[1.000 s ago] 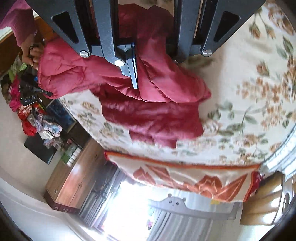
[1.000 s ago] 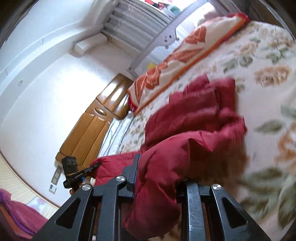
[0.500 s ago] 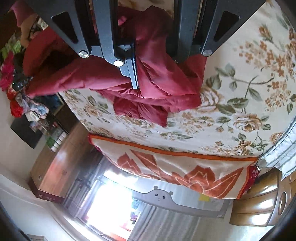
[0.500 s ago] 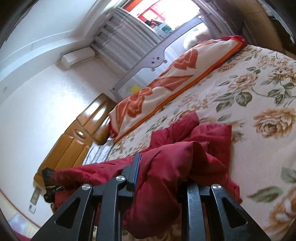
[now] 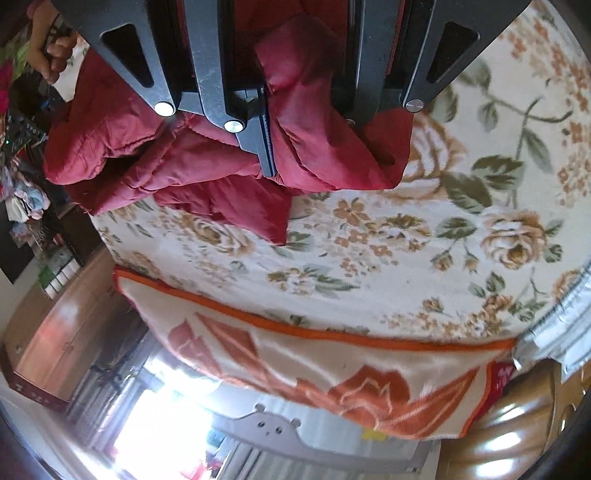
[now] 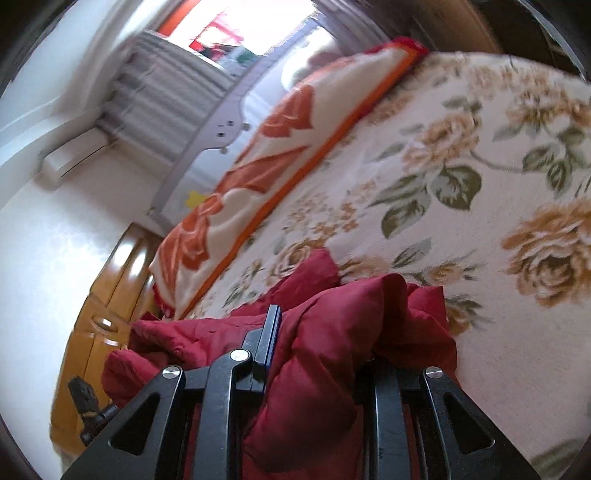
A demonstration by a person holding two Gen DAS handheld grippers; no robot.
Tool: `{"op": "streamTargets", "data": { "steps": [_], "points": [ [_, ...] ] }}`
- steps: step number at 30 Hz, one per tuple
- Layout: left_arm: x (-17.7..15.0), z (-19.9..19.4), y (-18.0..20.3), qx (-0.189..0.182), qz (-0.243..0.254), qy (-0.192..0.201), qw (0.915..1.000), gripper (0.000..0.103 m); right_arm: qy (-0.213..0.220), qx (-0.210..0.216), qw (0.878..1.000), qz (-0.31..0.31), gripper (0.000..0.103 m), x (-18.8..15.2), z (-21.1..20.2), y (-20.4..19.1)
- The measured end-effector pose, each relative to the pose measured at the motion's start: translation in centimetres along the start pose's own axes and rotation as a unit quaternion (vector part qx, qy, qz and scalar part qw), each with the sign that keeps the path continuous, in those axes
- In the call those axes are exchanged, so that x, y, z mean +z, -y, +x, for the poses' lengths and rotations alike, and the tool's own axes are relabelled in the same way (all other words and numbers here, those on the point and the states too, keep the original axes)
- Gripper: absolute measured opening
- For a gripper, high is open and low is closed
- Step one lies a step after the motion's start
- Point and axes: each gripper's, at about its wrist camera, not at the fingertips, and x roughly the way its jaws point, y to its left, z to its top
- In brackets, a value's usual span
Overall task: Fold large clothes
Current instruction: 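Fold the lifted side over the coat body with both grippers and release, then grasp the coat's hem with both grippers and lift it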
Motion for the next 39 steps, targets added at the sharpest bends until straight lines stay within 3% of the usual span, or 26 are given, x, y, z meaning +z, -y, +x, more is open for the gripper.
{"op": "streamTargets", "data": {
  "steps": [7,15,19,21,25,28,33,36,39],
  "points": [
    [2.2,8.3,-0.5,0.036,-0.009,-0.033,0.9988,0.02,-0.005,-0.045,0.998,0.032,0.024,1.4,6.3,2.6],
    [2.7,13.0,-2.4,0.026,-0.036,-0.055,0.9975,0.021,-0.021,-0.051,0.996,0.071,0.024,1.3,10.5,6.1],
    [2.7,11.1,-2.1,0.028,-0.027,-0.04,0.9985,0.023,-0.023,-0.046,0.995,0.084,0.024,1.5,11.0,6.7],
    [2.1,8.8,-1.8,0.018,-0.02,-0.019,0.9995,0.029,-0.023,-0.047,0.995,0.08,0.024,1.5,11.2,6.6],
    [-0.1,3.9,-1.6,0.0,-0.021,0.016,0.9996,0.035,-0.023,-0.046,0.996,0.077,0.024,1.6,11.7,6.6],
    [-2.3,1.1,-0.5,-0.014,-0.009,0.02,0.9997,0.035,-0.023,-0.054,0.996,0.068,0.024,1.7,11.8,6.3],
    [-6.3,0.5,5.3,-0.053,0.102,-0.024,0.9931,0.035,-0.024,-0.061,0.996,0.066,0.027,1.9,12.2,5.9],
    [-7.9,2.1,8.1,-0.026,0.168,-0.029,0.9851,0.035,-0.024,-0.061,0.996,0.065,0.029,2.1,12.0,5.5],
    [-8.2,4.7,7.8,0.026,0.175,-0.048,0.9831,0.035,-0.023,-0.052,0.996,0.072,0.035,2.6,10.7,5.1]
  ]
}}
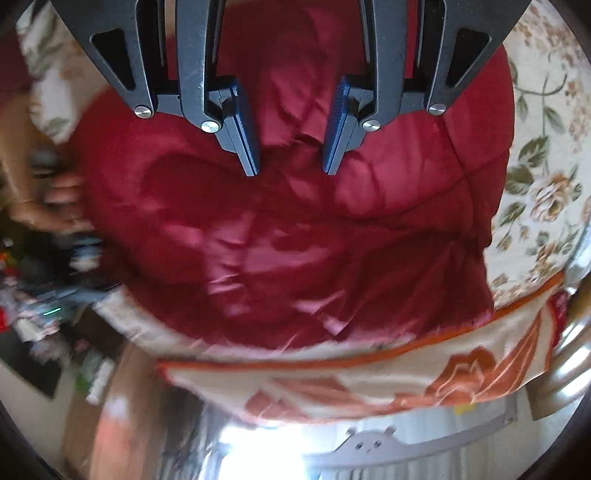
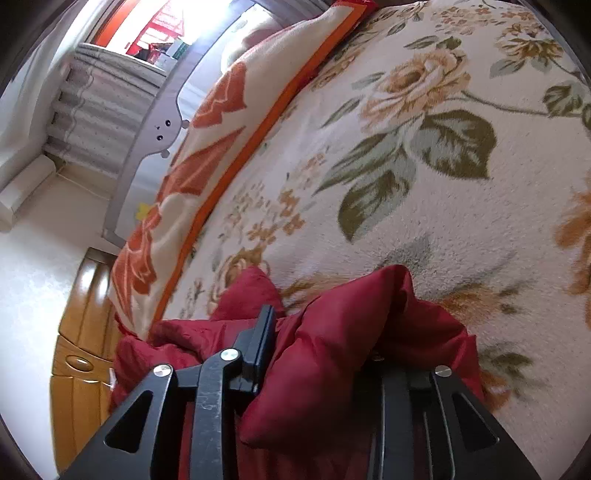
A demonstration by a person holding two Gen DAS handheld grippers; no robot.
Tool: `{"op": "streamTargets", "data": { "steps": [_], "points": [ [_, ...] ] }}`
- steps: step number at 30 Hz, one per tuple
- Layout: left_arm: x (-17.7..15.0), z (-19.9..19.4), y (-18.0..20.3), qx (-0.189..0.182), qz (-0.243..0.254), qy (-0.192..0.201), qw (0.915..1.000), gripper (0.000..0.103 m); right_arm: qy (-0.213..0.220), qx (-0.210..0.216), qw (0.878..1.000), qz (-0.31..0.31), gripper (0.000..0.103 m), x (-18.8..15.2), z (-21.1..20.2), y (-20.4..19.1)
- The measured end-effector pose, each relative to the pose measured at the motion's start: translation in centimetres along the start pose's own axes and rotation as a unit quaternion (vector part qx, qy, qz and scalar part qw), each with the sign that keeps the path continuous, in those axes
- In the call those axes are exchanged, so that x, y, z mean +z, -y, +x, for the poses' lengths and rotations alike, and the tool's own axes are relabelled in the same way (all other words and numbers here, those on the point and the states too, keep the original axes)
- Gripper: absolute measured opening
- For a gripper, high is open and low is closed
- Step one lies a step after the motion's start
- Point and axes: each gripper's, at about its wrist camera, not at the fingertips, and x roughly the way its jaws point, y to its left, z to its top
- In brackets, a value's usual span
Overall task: Fold large clothes
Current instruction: 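Grasp the coat's hem with both grippers and lift it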
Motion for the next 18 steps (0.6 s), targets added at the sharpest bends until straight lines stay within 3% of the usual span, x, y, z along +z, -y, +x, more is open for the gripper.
{"op": "streamTargets", "data": {
  "steps": [3,7,11,13,15,18],
  "points": [
    [-0.1,1.7,-1.8,0.008,-0.022,-0.011,0.9997,0.03,0.008,0.01,1.0,-0.007,0.043,0.2,-2.7,-0.8],
    [0.2,2.0,-2.6,0.017,-0.03,-0.01,0.9994,0.028,0.054,0.015,0.997,-0.061,0.065,-1.0,-7.9,-3.1],
    [0.4,2.3,-1.8,0.033,-0.025,-0.014,0.999,0.028,0.078,0.013,0.98,-0.182,0.066,-4.8,-10.7,-7.4],
    [0.5,2.2,-1.9,0.038,-0.025,-0.019,0.9988,0.028,0.023,0.012,0.965,-0.26,0.066,-7.3,-8.7,-9.7],
    [1.2,2.4,-1.2,0.044,-0.028,-0.022,0.9984,0.027,-0.027,-0.031,0.944,-0.328,0.066,-9.5,-5.5,-11.3],
    [2.5,3.4,-1.9,0.071,-0.036,-0.021,0.9966,0.025,-0.083,-0.105,0.927,-0.351,0.066,-10.1,-1.0,-10.6]
  ]
}}
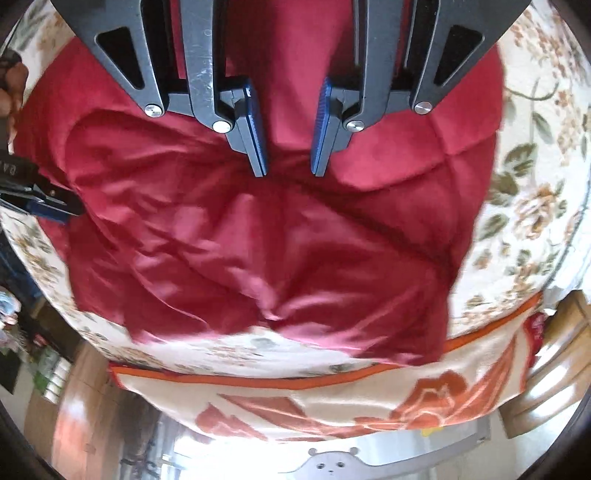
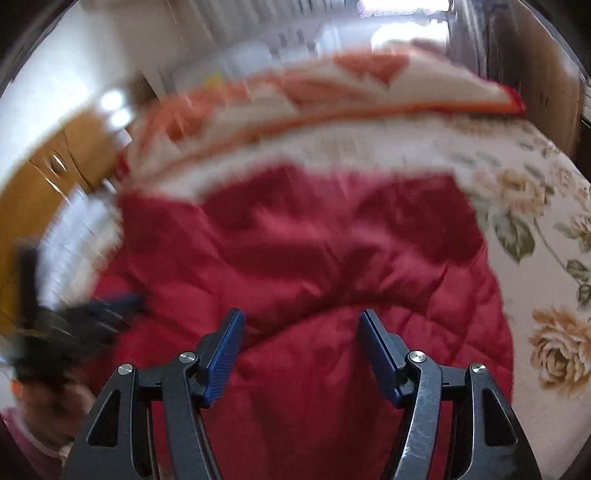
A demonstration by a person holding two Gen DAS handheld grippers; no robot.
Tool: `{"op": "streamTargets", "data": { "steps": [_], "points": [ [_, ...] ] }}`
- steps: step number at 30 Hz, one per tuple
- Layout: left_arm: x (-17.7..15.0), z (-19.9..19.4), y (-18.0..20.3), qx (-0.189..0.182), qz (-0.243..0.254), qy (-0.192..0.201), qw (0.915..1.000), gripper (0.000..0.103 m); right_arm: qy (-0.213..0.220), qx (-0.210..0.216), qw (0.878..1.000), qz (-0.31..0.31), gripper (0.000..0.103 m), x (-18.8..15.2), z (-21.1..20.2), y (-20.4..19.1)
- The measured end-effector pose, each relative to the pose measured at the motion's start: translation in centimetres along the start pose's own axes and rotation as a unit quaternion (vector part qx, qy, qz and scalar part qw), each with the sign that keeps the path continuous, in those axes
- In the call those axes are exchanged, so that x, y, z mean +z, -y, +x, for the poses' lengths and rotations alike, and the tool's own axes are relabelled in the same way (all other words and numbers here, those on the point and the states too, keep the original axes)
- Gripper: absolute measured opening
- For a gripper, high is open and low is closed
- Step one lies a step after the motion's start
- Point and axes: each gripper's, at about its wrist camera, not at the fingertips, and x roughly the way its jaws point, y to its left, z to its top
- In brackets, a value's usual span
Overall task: Fold large clothes
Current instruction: 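Grasp the coat's hem with both grippers and lift it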
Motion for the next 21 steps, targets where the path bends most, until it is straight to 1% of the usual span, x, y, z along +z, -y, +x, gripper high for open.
{"op": "streamTargets", "data": {
  "steps": [1,4,6,7,9,11,15,21],
  "points": [
    [0.5,0.6,-0.6,0.005,-0.009,-0.003,0.9999,0.024,-0.013,-0.007,1.0,0.006,0.066,0.1,1.2,0.7],
    [1.5,2.5,-2.5,0.008,-0.036,-0.018,0.9992,0.017,-0.023,0.0,0.999,0.042,0.065,1.0,3.2,3.1],
    [2.2,3.8,-3.3,0.002,-0.049,-0.028,0.9984,0.016,-0.027,-0.014,0.998,0.063,0.065,1.6,4.1,4.4],
    [2.6,4.5,-3.4,0.011,-0.051,-0.031,0.9982,0.016,-0.028,-0.019,0.997,0.069,0.066,1.8,4.4,4.7],
    [3.2,5.8,-3.2,0.036,-0.047,-0.037,0.9976,0.016,-0.037,-0.011,0.995,0.093,0.066,2.2,5.3,5.6],
    [3.4,6.7,-3.0,0.042,-0.047,-0.045,0.997,0.016,-0.042,-0.009,0.994,0.102,0.066,2.6,5.6,6.1],
    [3.6,6.7,-2.6,0.048,-0.042,-0.046,0.9969,0.016,-0.039,-0.015,0.995,0.095,0.067,1.9,5.6,6.1],
    [3.2,4.7,-4.1,0.024,-0.064,-0.039,0.997,0.015,-0.032,-0.009,0.995,0.098,0.067,1.5,5.5,6.1]
  ]
}}
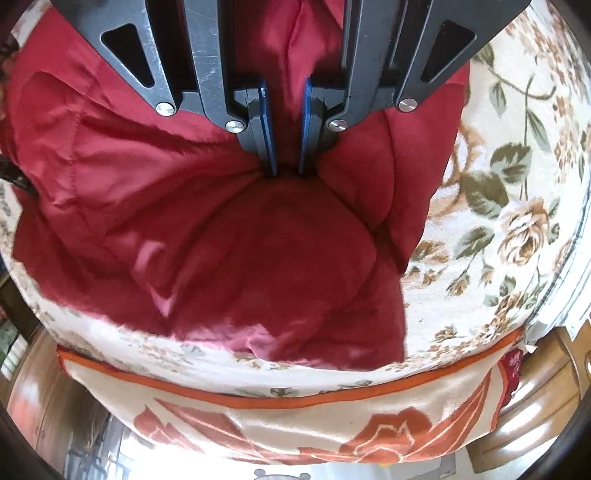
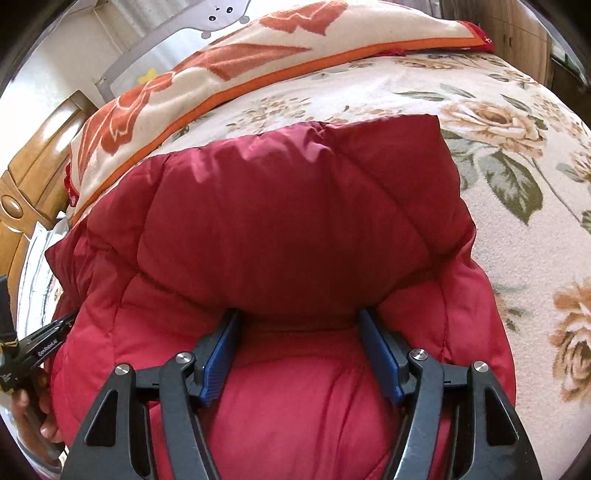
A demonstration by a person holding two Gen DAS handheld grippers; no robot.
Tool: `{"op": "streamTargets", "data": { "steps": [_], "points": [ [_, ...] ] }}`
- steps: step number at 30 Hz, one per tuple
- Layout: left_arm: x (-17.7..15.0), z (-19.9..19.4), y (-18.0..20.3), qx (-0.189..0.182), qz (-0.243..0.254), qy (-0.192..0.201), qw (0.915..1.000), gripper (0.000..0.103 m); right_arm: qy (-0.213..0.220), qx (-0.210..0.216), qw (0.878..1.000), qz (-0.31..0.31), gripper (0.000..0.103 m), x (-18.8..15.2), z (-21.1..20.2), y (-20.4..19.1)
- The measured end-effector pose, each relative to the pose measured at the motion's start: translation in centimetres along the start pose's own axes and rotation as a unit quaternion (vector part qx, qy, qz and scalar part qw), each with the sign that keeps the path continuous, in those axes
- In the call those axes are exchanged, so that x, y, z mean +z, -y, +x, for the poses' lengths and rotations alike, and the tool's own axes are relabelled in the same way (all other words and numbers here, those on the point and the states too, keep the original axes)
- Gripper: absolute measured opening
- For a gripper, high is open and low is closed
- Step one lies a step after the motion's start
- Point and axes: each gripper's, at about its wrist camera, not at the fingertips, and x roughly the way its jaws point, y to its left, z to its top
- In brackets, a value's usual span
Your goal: Fold large clothes
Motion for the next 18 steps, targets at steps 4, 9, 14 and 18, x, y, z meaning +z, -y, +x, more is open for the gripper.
{"op": "streamTargets", "data": {
  "steps": [4,9,14,18],
  "points": [
    [-1.0,-2.7,-1.1,-0.027,-0.013,0.016,0.9994,0.016,0.002,0.006,1.0,0.001,0.069,0.0,-0.2,0.2],
    [-2.9,-5.8,-3.2,-0.043,-0.027,0.038,0.998,0.045,0.025,0.035,0.999,0.01,0.069,-0.4,-1.8,0.6],
    [-5.0,-8.1,-5.3,-0.038,-0.041,0.056,0.9969,0.072,0.051,0.076,0.995,0.042,0.069,-1.5,-5.3,2.0],
    [-6.5,-8.6,-7.0,-0.038,-0.055,0.048,0.9966,0.083,0.063,0.091,0.992,0.055,0.079,-2.6,-7.7,3.2]
  ]
}}
